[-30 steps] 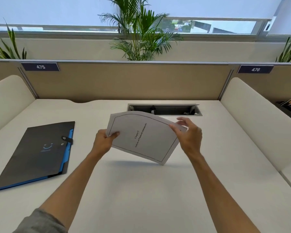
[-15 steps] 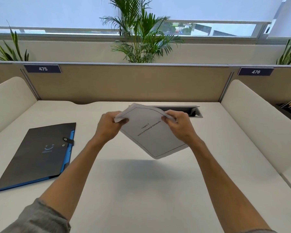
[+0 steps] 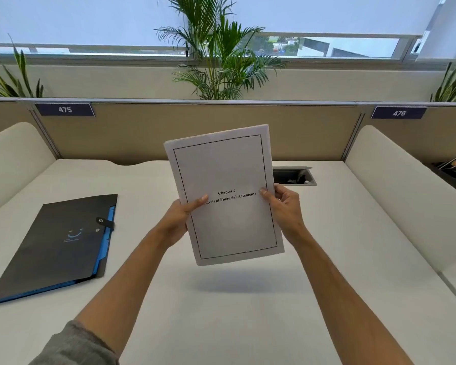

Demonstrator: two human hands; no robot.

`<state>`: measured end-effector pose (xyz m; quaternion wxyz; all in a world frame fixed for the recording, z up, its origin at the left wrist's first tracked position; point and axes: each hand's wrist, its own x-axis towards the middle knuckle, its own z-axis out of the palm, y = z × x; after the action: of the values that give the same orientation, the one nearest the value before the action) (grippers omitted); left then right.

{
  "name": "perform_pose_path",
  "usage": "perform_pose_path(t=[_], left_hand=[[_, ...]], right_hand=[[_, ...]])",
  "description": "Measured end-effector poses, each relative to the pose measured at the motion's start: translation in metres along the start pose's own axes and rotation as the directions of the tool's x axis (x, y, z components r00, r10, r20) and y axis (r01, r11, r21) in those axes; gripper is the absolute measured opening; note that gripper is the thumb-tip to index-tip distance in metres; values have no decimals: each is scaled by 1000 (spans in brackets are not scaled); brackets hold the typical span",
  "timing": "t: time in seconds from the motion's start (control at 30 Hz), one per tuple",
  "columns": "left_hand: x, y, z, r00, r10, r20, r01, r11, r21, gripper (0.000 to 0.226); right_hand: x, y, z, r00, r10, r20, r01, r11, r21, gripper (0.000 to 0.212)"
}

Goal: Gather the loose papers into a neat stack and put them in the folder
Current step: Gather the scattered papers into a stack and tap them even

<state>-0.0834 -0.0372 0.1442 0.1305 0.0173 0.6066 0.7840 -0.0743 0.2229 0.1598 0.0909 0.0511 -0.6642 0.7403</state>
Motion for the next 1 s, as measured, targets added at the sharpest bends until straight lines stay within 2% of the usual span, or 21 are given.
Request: perform_pose_path(t=[0.13,0.2,0.3,0.37,0.5,0.63,0.77,1.0], left_hand=[[3,-6,8,982,133,-137,-127,991,49,25],[2,-8,12,967,198,-163,-183,978,102,21],[1,-16,17,948,259,-183,-226,957,184,16],[2,-22,19,937,283,-206,-239,947,216,14],[-2,-32,19,934,284,-219,-237,947,216,4],[-8,-46,15,939,246,-241,-202,960,194,14],[-10,-49,12,934,234,-270,-191,966,175,6],[-9,-55,11,943,229,-242,-185,964,193,9]], right_hand=[[-4,12,-1,1000,20,-17,-21,1000,-8,23],[-5,16,-1,1000,27,-10,-28,999,-34,25],[-9,24,6,998,48,-37,-51,997,-64,10],[-12,31,13,994,70,-84,-77,994,-73,8],[-20,46,22,980,120,-161,-135,987,-84,8],[-29,57,28,979,141,-149,-161,978,-134,16],[-29,59,29,979,137,-152,-158,978,-137,20],[-34,70,27,976,170,-134,-189,970,-150,21]])
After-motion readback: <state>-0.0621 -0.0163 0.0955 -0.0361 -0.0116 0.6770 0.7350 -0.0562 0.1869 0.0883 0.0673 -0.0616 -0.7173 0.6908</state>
